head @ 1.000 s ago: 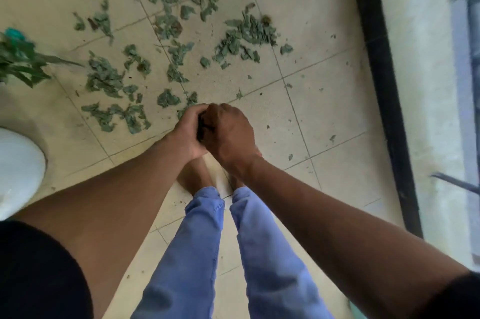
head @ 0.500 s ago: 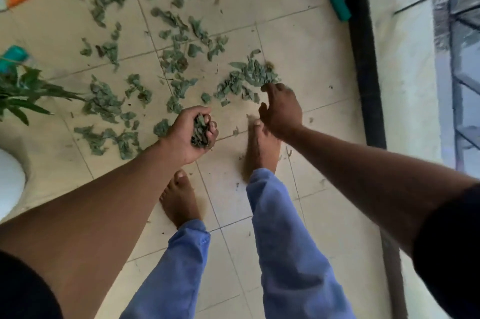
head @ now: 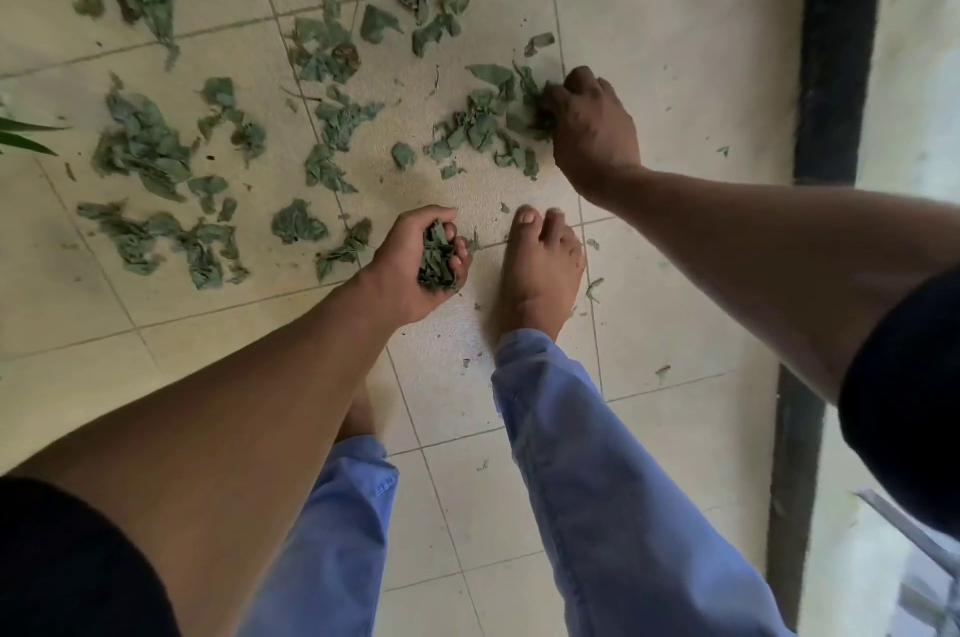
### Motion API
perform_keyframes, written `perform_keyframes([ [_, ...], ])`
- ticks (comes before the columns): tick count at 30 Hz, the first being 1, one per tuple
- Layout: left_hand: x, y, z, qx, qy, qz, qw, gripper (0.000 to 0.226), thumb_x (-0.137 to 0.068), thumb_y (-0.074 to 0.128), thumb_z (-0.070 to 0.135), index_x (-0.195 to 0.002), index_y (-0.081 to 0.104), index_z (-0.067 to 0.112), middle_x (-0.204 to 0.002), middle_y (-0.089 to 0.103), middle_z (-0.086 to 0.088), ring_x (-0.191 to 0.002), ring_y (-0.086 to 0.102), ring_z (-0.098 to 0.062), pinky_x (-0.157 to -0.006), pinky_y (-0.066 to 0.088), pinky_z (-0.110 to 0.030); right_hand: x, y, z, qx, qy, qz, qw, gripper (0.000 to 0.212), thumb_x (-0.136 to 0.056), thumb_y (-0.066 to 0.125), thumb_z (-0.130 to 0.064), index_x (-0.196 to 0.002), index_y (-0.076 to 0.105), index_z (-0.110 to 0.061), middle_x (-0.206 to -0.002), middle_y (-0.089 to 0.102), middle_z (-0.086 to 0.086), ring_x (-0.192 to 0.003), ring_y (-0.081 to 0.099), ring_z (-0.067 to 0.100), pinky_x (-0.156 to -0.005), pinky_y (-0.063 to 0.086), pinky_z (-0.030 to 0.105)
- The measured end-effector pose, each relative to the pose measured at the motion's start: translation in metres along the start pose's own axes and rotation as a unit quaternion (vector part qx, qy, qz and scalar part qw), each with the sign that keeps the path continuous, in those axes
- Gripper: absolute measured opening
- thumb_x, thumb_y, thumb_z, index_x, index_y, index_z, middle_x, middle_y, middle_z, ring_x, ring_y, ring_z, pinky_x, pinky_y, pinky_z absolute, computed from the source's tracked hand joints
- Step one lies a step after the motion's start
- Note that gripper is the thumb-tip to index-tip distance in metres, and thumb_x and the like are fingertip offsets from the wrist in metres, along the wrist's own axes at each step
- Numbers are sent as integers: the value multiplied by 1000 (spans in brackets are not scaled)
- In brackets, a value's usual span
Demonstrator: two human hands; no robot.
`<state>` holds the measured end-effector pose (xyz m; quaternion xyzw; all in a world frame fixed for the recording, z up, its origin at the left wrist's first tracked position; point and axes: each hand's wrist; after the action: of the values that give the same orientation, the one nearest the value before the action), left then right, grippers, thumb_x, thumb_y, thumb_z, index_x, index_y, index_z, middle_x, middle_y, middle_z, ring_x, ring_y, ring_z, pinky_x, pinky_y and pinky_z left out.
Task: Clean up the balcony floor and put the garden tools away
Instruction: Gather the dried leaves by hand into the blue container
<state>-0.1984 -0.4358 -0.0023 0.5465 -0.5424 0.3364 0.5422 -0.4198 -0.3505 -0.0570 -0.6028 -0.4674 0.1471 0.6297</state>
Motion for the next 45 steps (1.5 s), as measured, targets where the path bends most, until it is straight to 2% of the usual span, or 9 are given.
perform_keyframes([
  [6, 14, 15, 12, 2, 16, 7, 1000, 34, -96, 60, 25, -64, 51, 17, -67, 51, -1, -57, 49, -10, -45, 43, -15, 18, -32, -5, -194, 153, 45, 968, 27, -85, 61, -3, -102, 78, -16, -101, 72, 5, -86, 62, 18, -69, 42, 24],
  [13, 32, 43, 35, -13, 83, 42, 996, 27, -98, 57, 25, -73, 60, 15, -70, 57, -3, -58, 56, -15, -52, 47, -22, 76, -88, -69, -356, 9, 36, 934, 18, -78, 74, -5, -92, 78, -15, -90, 74, -4, -77, 68, 10, -73, 57, 29],
  [23, 40, 24, 49, -63, 61, 10, 996, 45, -95, 64, 35, -52, 64, 21, -55, 59, 4, -56, 64, -12, -65, 49, -24, 89, -79, -146, -279, -82, 6, 957, 15, -83, 59, -2, -87, 71, -10, -83, 67, 7, -67, 59, 23, -58, 50, 37],
  [26, 37, 16, 46, -26, 70, -6, 997, 33, -98, 58, 39, -71, 58, 20, -70, 60, 2, -71, 65, -15, -70, 53, -26, 85, -78, -152, -240, -76, 14, 968, 9, -87, 59, -3, -94, 61, -8, -77, 63, 7, -64, 53, 25, -55, 48, 40],
  [31, 44, 18, 47, 19, 68, -53, 996, 42, -94, 63, 51, -83, 74, 12, -81, 71, -1, -80, 73, -19, -83, 57, -30, 84, -70, -148, -167, -108, 44, 979, 7, -85, 61, -6, -85, 63, -13, -76, 66, 1, -74, 47, 21, -68, 35, 32],
  [36, 36, 19, 44, 11, 67, -63, 996, 39, -86, 73, 53, -89, 75, 15, -91, 66, 2, -99, 65, -19, -115, 40, -33, 87, -61, -134, -122, -142, 23, 982, 18, -91, 56, -21, -91, 71, -10, -105, 63, 8, -95, 51, 27, -84, 45, 43],
  [38, 30, 22, 43, 15, 76, -44, 996, 32, -85, 76, 48, -83, 70, 17, -85, 61, 4, -87, 64, -16, -109, 43, -31, 89, -62, -129, -115, -149, 26, 982, 23, -88, 56, -23, -100, 72, -11, -116, 60, 10, -100, 50, 29, -85, 44, 43],
  [41, 22, 26, 39, 27, 82, -32, 996, 24, -87, 72, 38, -75, 66, 18, -76, 59, 5, -71, 61, -10, -74, 50, -22, 89, -68, -118, -208, -135, 78, 966, 33, -86, 58, -23, -114, 71, -13, -117, 59, 11, -102, 54, 29, -83, 41, 39],
  [45, 8, 21, 39, 61, 36, -55, 996, 33, -95, 64, 29, -66, 52, 20, -68, 49, 5, -52, 47, -4, -38, 34, -12, 70, -46, -66, -215, 2, 93, 972, 35, -84, 54, -25, -116, 62, -15, -112, 61, 6, -101, 53, 24, -82, 42, 39],
])
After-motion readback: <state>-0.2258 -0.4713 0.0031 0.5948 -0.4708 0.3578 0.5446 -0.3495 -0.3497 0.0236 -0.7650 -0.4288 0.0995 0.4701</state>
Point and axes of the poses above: each hand's wrist, its own x-axis away from the middle knuckle, its own y-axis out of the palm, z = x × y
